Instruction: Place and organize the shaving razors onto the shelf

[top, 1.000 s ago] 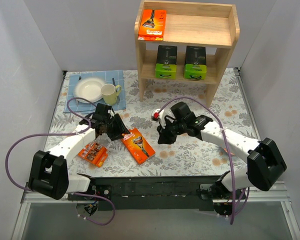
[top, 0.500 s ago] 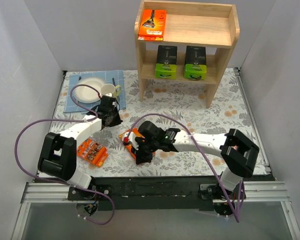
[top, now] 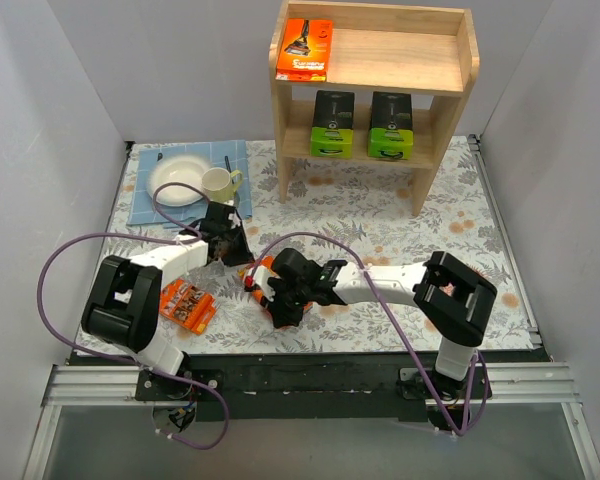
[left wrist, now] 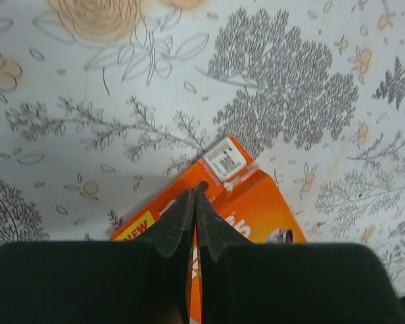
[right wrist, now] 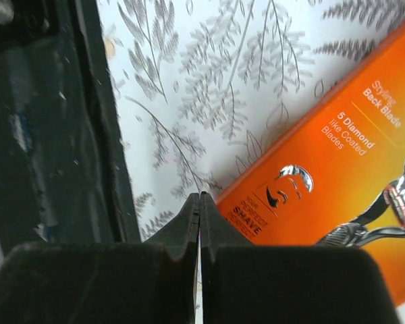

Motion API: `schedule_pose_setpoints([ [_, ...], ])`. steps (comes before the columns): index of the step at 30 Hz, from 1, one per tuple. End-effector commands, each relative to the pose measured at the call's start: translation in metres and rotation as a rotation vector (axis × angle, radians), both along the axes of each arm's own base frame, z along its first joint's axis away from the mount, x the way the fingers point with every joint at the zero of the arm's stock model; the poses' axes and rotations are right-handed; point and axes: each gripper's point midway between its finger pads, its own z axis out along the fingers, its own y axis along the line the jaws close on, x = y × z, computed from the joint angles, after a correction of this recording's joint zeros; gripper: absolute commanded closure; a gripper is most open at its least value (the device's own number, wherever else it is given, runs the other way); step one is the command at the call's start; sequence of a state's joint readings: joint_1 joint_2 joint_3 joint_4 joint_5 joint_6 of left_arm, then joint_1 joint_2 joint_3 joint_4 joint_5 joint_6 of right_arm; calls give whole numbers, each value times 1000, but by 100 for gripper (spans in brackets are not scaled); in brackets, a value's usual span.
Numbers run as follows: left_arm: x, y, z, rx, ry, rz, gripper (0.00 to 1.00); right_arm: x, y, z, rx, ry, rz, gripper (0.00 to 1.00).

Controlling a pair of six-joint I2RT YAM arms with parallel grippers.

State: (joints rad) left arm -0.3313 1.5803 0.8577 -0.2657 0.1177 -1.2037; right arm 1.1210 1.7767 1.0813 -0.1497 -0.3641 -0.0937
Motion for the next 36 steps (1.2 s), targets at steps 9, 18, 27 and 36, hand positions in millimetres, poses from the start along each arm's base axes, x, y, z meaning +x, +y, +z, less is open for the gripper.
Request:
schedule_pose_setpoints([
  [9, -83, -24, 10, -272, 101, -88, 100, 133, -91, -7, -97, -218, -264, 99],
  [18, -29, -5, 56, -231, -108, -36, 46, 151, -100, 17, -47, -253, -316, 99],
  [27, -31, -30, 32, -336, -31, -151, 29, 97, -101, 47, 100, 86, -488, 36],
  [36, -71, -50, 8, -482, 137, -178, 33, 55, -100, 28, 162, 493, -618, 32],
])
